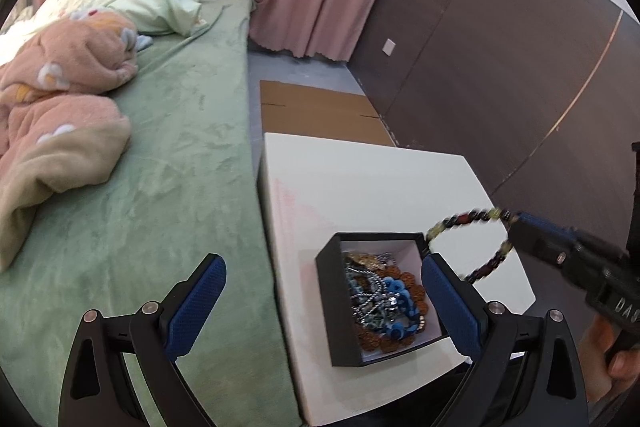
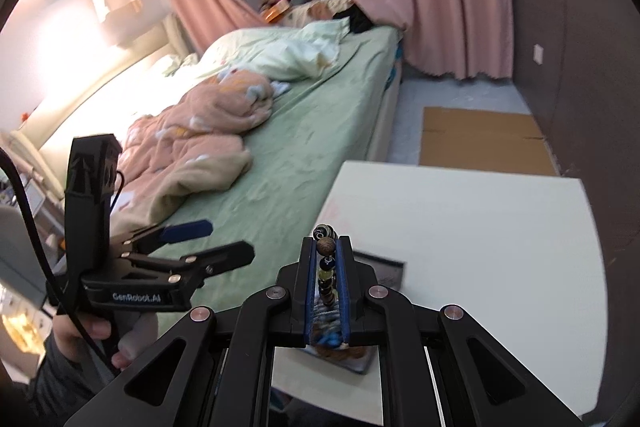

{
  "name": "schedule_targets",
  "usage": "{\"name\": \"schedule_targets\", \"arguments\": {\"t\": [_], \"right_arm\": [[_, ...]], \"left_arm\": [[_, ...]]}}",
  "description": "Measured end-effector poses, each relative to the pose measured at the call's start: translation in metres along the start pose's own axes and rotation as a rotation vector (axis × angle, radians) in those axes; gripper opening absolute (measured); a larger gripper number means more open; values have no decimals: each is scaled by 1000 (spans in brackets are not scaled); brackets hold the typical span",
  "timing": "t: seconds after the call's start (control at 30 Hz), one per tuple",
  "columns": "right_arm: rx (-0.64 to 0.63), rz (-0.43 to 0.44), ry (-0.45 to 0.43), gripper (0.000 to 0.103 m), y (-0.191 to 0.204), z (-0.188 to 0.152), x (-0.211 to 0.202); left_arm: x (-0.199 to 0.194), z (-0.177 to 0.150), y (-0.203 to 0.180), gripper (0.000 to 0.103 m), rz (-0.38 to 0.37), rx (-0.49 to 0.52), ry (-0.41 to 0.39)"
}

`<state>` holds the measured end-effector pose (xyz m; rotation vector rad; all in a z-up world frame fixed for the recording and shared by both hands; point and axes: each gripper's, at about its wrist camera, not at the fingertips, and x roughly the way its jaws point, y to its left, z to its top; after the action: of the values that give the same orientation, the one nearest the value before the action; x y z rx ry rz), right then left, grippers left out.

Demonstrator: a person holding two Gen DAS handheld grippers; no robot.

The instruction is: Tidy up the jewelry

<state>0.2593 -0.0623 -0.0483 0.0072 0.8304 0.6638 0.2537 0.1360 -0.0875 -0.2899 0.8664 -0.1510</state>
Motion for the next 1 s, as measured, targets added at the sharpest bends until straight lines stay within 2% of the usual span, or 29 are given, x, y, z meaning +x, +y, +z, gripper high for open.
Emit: {"name": "schedule_targets", "arguments": {"t": [0.13, 0.17, 0.2, 0.27, 0.3, 0.57, 0.67, 0.77, 0.87, 0.93, 1.0], "right_arm": [[0, 3, 114, 14, 7, -4, 25], [7, 12, 129, 23, 7, -5, 27], [18, 21, 142, 37, 7, -6, 30], [35, 20, 129, 50, 5, -6, 27], [39, 13, 118, 52, 5, -5, 25], [142, -3, 89, 55, -16, -14, 4], [164, -18, 67, 70, -20, -23, -8], [174, -39, 38, 73, -24, -30, -20], [197, -75, 21, 91, -32, -40, -33], [213, -105, 28, 93, -37, -46, -39], [226, -79, 19, 99, -40, -50, -46]], "left_arm": [[-4, -3, 12, 98, 8, -28, -3], [-4, -5, 14, 98, 9, -34, -4], [-5, -6, 17, 98, 10, -43, -4], [-8, -7, 19, 98, 10, -52, -6], [-9, -9, 20, 98, 7, -54, -8], [-29, -20, 12, 98, -13, -72, -46], [-39, -23, 7, 98, -32, -94, -64], [-49, -30, 2, 99, -34, -107, -75], [-54, -39, -5, 102, -45, -116, -73], [-58, -46, -13, 102, -54, -106, -73], [-62, -51, -22, 102, -62, -93, -66]]}}
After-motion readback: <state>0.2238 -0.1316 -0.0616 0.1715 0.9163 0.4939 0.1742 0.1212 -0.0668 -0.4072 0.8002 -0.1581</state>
